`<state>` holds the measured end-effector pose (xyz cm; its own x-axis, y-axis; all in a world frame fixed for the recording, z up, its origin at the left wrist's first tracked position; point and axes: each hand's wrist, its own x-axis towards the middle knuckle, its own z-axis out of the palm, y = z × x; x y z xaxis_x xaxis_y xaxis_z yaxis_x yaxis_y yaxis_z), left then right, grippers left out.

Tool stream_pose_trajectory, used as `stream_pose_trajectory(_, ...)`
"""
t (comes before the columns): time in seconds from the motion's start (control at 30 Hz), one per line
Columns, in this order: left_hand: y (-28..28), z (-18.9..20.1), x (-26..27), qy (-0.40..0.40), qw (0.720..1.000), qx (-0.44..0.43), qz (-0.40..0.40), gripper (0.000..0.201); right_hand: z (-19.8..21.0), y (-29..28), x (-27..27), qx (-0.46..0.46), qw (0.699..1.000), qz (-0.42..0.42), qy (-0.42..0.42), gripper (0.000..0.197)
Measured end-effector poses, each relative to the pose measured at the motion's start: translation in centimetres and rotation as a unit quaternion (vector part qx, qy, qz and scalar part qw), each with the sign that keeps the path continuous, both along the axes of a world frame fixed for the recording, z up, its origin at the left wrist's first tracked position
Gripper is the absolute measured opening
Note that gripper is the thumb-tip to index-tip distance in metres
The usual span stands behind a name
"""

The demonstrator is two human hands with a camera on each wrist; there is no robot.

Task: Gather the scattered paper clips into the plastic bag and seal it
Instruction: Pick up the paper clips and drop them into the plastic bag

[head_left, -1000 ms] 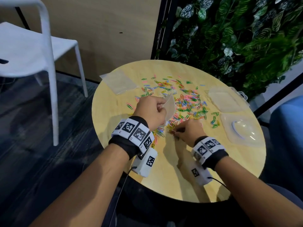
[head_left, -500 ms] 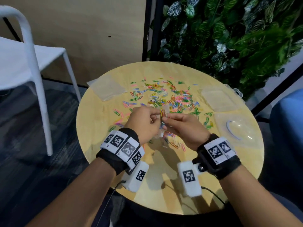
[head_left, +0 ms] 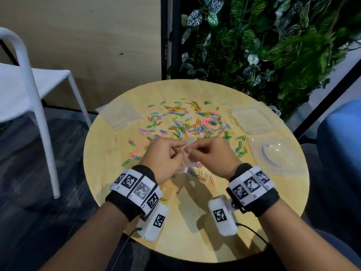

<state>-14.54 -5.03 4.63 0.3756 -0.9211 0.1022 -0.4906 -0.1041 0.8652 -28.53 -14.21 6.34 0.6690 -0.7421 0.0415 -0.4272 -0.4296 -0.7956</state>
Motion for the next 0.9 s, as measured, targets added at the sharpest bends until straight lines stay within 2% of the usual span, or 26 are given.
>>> stream_pose_trajectory(0.07, 0.1, 0.2, 0.5, 0.013, 1.000, -0.016, 0.021, 0.031, 0.2, -1.6, -0.9, 0.069, 0.993, -0.066, -0.068, 0.010)
stream_pose_trajectory(0.1, 0.2, 0.3, 0.8, 0.021, 0.999, -0.021, 0.030, 0.032, -0.1, -2.6, -1.4, 0.058, 0.992, -0.098, -0.060, 0.010)
stream_pose_trajectory(0.13, 0.3, 0.5, 1.1, 0.027, 0.999, -0.024, 0.037, 0.032, -0.5, -3.7, -2.0, 0.015, 0.993, -0.115, -0.001, 0.010)
stream_pose_trajectory(0.17, 0.4, 0.6, 1.3, 0.032, 0.998, -0.025, 0.043, 0.032, -1.2, -4.4, -2.5, -0.030, 0.988, -0.114, 0.103, 0.017)
stream_pose_trajectory(0.23, 0.7, 0.7, 1.8, 0.047, 0.997, -0.025, 0.052, 0.032, -2.9, -4.7, -2.7, -0.050, 0.944, -0.088, 0.314, 0.048)
stream_pose_trajectory(0.3, 0.8, 0.8, 2.2, 0.054, 0.997, -0.024, 0.056, 0.031, -4.7, -3.9, -2.1, -0.037, 0.915, -0.060, 0.398, 0.068)
stream_pose_trajectory(0.4, 0.9, 0.9, 2.2, 0.051, 0.997, -0.028, 0.054, 0.032, -6.8, -2.1, -0.4, -0.079, 0.903, -0.006, 0.422, 0.078)
stream_pose_trajectory(0.5, 0.8, 0.9, 2.0, 0.043, 0.997, -0.029, 0.049, 0.033, -7.5, -0.9, 0.8, -0.148, 0.893, 0.027, 0.425, 0.053)
stream_pose_trajectory(0.6, 0.8, 0.7, 1.9, 0.042, 0.998, -0.021, 0.037, 0.034, -6.6, -0.2, 1.6, -0.183, 0.902, 0.029, 0.390, 0.024)
stream_pose_trajectory(0.77, 0.9, 0.7, 1.6, 0.036, 0.999, -0.013, 0.028, 0.032, -5.1, -1.1, 1.6, -0.178, 0.901, 0.033, 0.395, 0.024)
stream_pose_trajectory(0.83, 1.0, 0.8, 1.3, 0.032, 0.999, -0.006, 0.018, 0.033, -4.2, -2.2, 0.5, -0.142, 0.916, 0.016, 0.375, 0.022)
stream_pose_trajectory(0.9, 1.0, 0.9, 1.1, 0.026, 1.000, -0.002, 0.003, 0.032, -3.4, -3.7, -1.1, -0.088, 0.951, -0.034, 0.294, 0.014)
